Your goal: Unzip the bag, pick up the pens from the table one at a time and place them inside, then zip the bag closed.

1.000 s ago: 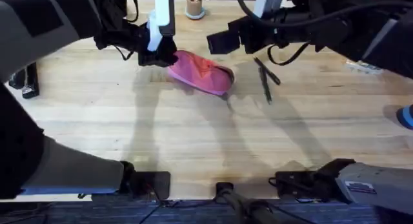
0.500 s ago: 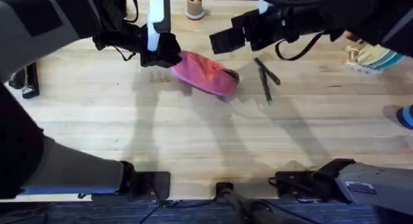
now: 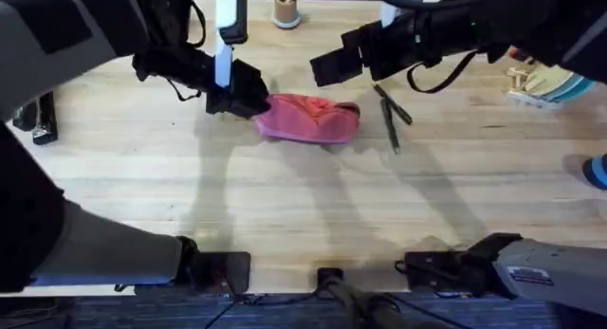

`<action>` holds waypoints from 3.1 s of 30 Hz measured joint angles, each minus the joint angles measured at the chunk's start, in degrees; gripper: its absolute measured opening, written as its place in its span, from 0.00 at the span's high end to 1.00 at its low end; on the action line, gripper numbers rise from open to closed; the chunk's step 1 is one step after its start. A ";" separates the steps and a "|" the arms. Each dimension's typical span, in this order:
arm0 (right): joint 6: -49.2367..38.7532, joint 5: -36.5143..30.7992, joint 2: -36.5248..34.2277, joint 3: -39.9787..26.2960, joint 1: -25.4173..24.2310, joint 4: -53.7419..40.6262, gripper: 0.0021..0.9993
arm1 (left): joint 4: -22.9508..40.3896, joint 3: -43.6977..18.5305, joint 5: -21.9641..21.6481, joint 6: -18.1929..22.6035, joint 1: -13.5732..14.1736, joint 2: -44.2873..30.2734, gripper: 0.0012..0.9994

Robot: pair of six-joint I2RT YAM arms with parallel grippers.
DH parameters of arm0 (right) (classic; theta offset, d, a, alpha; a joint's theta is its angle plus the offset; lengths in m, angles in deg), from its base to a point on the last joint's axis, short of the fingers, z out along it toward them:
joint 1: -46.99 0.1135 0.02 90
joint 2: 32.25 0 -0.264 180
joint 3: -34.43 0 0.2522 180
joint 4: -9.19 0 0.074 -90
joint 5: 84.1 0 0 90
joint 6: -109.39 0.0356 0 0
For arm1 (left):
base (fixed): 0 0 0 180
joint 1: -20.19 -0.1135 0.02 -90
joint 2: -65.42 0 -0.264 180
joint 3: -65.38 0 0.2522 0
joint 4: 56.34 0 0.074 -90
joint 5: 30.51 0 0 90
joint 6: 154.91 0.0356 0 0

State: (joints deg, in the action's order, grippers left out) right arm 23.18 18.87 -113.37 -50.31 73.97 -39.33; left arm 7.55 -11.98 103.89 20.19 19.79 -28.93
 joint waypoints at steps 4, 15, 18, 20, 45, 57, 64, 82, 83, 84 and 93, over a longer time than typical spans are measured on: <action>0.25 0.00 0.00 -0.02 0.18 -0.35 0.00 | 1.58 0.00 0.23 0.00 0.00 0.02 0.96; -4.64 -0.02 -3.08 -0.02 5.03 -3.72 0.00 | 3.89 0.00 0.17 0.00 0.00 0.00 0.96; -7.21 -0.07 -4.44 -0.02 5.60 -3.74 0.00 | 3.89 0.00 0.17 0.00 0.00 0.00 0.96; -8.55 -0.88 -5.35 -0.03 5.60 -3.73 0.00 | 3.90 0.00 0.17 0.00 0.00 0.02 0.96; -11.14 -4.55 -15.18 -0.22 5.64 0.85 0.29 | 3.85 0.00 0.15 0.00 0.13 0.01 0.96; -11.52 -5.73 -16.88 -0.26 5.57 -0.26 0.80 | 3.92 0.00 0.05 0.00 0.11 0.02 0.96; -11.54 -5.73 -16.87 -0.26 5.57 0.57 0.96 | 3.89 0.00 -0.04 0.00 0.11 0.00 0.96; -11.56 -6.19 -13.96 -2.78 5.51 1.73 0.97 | 3.72 0.00 -0.50 -0.02 0.11 0.00 0.96; -11.56 -6.27 -13.86 -2.84 5.46 2.08 0.97 | 3.73 0.00 -0.50 0.00 0.11 0.01 0.96; -11.56 -6.40 -13.86 -2.84 5.44 2.51 0.97 | 3.76 0.00 -0.50 0.00 0.11 0.00 0.96; -11.56 -10.63 -12.32 -2.84 5.39 4.96 0.97 | 4.11 0.00 -0.46 -0.02 0.11 0.02 0.96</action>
State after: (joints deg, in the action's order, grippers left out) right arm 11.62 8.25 -125.69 -53.15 79.36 -34.38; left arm 11.66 -11.98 103.43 20.17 19.90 -28.91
